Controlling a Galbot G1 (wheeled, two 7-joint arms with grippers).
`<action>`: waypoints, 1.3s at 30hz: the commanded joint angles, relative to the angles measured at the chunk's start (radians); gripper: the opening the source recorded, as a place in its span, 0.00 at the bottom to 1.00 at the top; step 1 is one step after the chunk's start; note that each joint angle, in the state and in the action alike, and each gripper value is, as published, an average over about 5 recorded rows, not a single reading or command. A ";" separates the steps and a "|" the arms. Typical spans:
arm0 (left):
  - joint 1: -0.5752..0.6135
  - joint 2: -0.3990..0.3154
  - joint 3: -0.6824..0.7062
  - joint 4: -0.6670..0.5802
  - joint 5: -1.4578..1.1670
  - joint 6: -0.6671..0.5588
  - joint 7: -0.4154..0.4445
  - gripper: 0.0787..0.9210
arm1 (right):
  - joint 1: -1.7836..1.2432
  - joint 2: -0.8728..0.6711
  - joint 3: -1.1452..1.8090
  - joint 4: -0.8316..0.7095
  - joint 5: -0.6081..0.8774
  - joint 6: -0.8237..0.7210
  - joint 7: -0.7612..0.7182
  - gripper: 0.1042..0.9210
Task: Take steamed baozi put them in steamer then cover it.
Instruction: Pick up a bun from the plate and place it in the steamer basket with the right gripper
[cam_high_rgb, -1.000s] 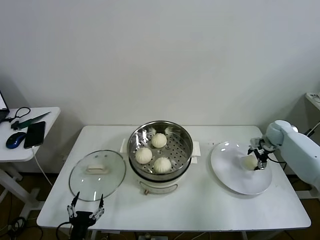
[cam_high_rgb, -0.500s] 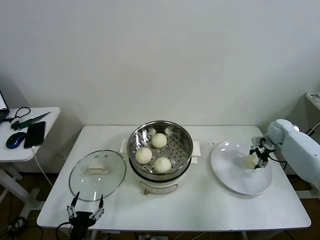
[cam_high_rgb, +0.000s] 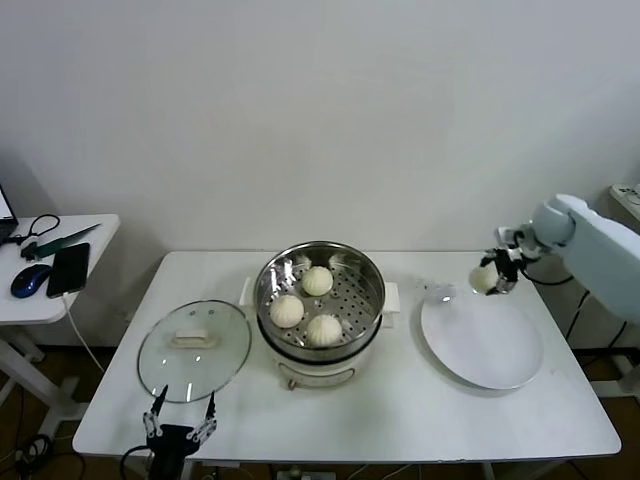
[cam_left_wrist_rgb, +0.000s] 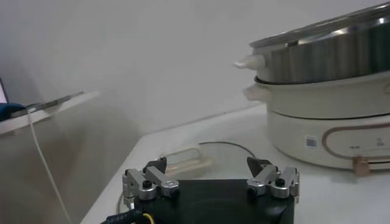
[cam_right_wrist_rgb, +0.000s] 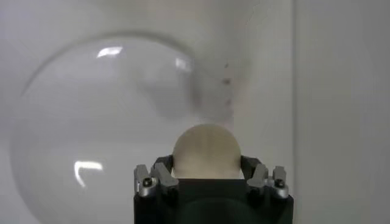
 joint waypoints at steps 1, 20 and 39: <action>0.008 0.004 0.024 -0.004 0.000 0.000 0.007 0.88 | 0.402 0.015 -0.425 0.221 0.488 -0.141 0.034 0.75; 0.015 0.034 0.071 -0.025 0.006 0.001 0.023 0.88 | 0.628 0.313 -0.795 0.430 0.873 -0.261 0.164 0.76; -0.004 0.063 0.063 -0.015 -0.018 -0.004 0.021 0.88 | 0.482 0.511 -0.789 0.317 0.808 -0.274 0.189 0.76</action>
